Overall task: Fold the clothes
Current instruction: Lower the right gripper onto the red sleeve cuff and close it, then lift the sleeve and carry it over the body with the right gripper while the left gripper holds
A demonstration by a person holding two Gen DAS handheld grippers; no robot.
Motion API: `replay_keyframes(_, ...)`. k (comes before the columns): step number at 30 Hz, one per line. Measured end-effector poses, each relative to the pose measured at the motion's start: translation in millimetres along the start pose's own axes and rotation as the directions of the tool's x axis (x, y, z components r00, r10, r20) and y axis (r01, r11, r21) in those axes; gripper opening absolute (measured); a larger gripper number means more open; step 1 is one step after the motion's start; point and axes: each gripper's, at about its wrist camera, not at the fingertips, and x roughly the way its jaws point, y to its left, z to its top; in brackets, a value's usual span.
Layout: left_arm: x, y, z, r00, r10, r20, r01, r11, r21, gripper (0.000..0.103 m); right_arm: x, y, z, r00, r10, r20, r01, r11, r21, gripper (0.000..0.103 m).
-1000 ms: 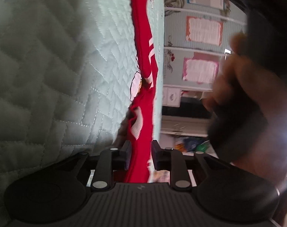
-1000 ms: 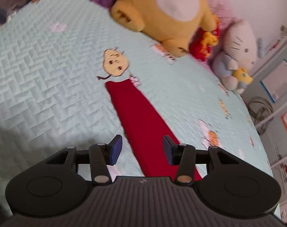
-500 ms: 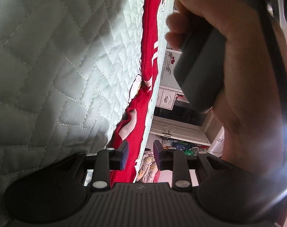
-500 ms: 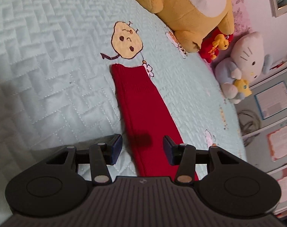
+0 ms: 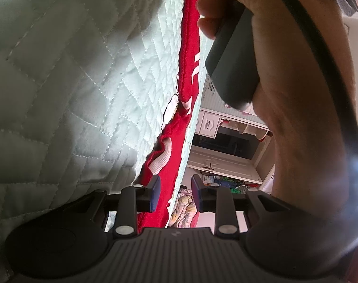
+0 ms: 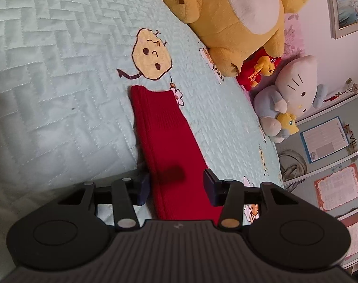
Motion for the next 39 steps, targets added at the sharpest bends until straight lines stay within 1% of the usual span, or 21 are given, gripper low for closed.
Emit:
replay_keyframes(4, -2.5, -0.5, 1.3, 1.000, 0.001, 0.000, -0.001, 1.000, -0.007, 0.031, 2.3, 2.2, 1.1, 1.000, -0.012, 0.010, 0.012, 1.000, -0.016, 0.047)
replay_keyframes(7, -4.3, -0.9, 2.2, 1.000, 0.002, 0.001, -0.002, 1.000, -0.012, 0.031, 3.1, 3.5, 1.2, 1.000, -0.012, 0.016, 0.012, 0.999, -0.034, 0.042)
replay_keyframes(10, -7.2, -1.2, 0.8, 1.000, 0.001, 0.000, -0.001, 1.000, -0.006, 0.032, 3.0, 9.9, 2.5, 1.000, -0.002, 0.014, 0.003, 0.997, -0.077, 0.021)
replay_keyframes(11, -8.3, -1.2, 0.2, 1.000, 0.001, 0.000, -0.001, 1.000, -0.003, 0.033, 2.9, 12.8, 3.0, 1.000, 0.004, 0.012, -0.003, 0.995, -0.097, 0.007)
replay_keyframes(13, -10.3, -1.4, -1.0, 1.000, 0.000, -0.001, 0.000, 1.000, 0.002, 0.034, 0.5, 10.9, 4.0, 1.000, 0.018, 0.010, -0.017, 0.996, -0.089, 0.006)
replay_keyframes(15, -12.4, -1.6, -2.2, 1.000, 0.000, -0.001, 0.000, 1.000, 0.007, 0.035, -5.0, -4.4, 5.6, 0.999, 0.026, 0.020, -0.025, 1.000, -0.007, 0.005)
replay_keyframes(17, -13.7, -2.4, -4.3, 1.000, 0.000, -0.005, 0.000, 1.000, 0.021, 0.036, -14.6, -31.7, 4.1, 0.999, 0.024, 0.044, -0.029, 0.992, 0.124, 0.005)
replay_keyframes(18, -14.2, -3.0, -5.4, 1.000, 0.000, -0.008, 0.000, 1.000, 0.030, 0.036, -20.0, -49.2, 1.3, 0.998, 0.027, 0.060, -0.039, 0.977, 0.208, 0.005)
replay_keyframes(19, -14.6, -3.8, -6.4, 1.000, 0.002, -0.013, -0.001, 0.999, 0.040, 0.037, -25.3, -69.6, -5.0, 0.998, 0.024, 0.066, -0.043, 0.951, 0.307, 0.005)
replay_keyframes(20, -15.1, -4.3, -7.4, 1.000, 0.002, -0.017, -0.001, 0.999, 0.046, 0.037, -30.6, -90.1, -11.4, 0.997, 0.021, 0.072, -0.048, 0.914, 0.403, 0.005)
replay_keyframes(21, -15.7, -4.6, -8.3, 1.000, 0.002, -0.018, -0.001, 0.999, 0.049, 0.038, -35.6, -112.8, -21.7, 0.997, 0.025, 0.079, -0.062, 0.856, 0.513, 0.005)
replay_keyframes(23, -16.6, -5.0, -10.1, 1.000, 0.003, -0.021, -0.001, 0.999, 0.055, 0.038, -47.2, -155.6, -50.6, 0.996, 0.019, 0.089, -0.077, 0.706, 0.704, 0.005)
replay_keyframes(25, -17.4, -5.9, -12.1, 1.000, 0.008, -0.026, -0.006, 0.998, 0.067, 0.039, -61.5, -193.7, -91.3, 0.994, 0.005, 0.112, -0.100, 0.490, 0.866, 0.005)
replay_keyframes(27, -16.9, -7.1, -14.5, 0.999, 0.016, -0.032, -0.013, 0.996, 0.084, 0.039, -78.1, -221.6, -138.3, 0.991, -0.019, 0.136, -0.127, 0.246, 0.961, 0.005)
replay_keyframes(29, -13.5, -9.0, -18.3, 0.999, 0.031, -0.037, -0.027, 0.993, 0.113, 0.039, -97.2, -233.8, -183.2, 0.985, -0.059, 0.161, -0.158, 0.049, 0.986, 0.005)
replay_keyframes(30, -11.9, -10.2, -20.7, 0.998, 0.041, -0.039, -0.035, 0.991, 0.132, 0.039, -108.7, -236.9, -204.8, 0.982, -0.085, 0.169, -0.172, -0.036, 0.984, 0.005)
replay_keyframes(31, -10.0, -12.0, -23.4, 0.998, 0.053, -0.040, -0.046, 0.986, 0.158, 0.038, -120.2, -236.5, -225.1, 0.980, -0.106, 0.170, -0.181, -0.104, 0.978, 0.005)
replay_keyframes(32, -7.9, -14.4, -26.5, 0.997, 0.068, -0.041, -0.059, 0.980, 0.189, 0.038, -131.8, -235.8, -245.3, 0.977, -0.127, 0.170, -0.190, -0.170, 0.967, 0.005)
replay_keyframes(33, -5.9, -16.8, -29.6, 0.996, 0.083, -0.042, -0.072, 0.973, 0.220, 0.038, -142.9, -233.5, -263.8, 0.976, -0.142, 0.168, -0.197, -0.219, 0.956, 0.005)
replay_keyframes(35, -1.7, -25.0, -36.5, 0.991, 0.125, -0.039, -0.107, 0.946, 0.306, 0.038, -159.2, -229.5, -290.4, 0.974, -0.156, 0.166, -0.204, -0.267, 0.942, 0.005)
replay_keyframes(39, 15.3, -30.7, -43.9, 0.977, 0.211, -0.010, -0.179, 0.853, 0.490, 0.040, -182.1, -219.1, -332.8, 0.966, -0.191, 0.174, -0.236, -0.377, 0.896, 0.005)
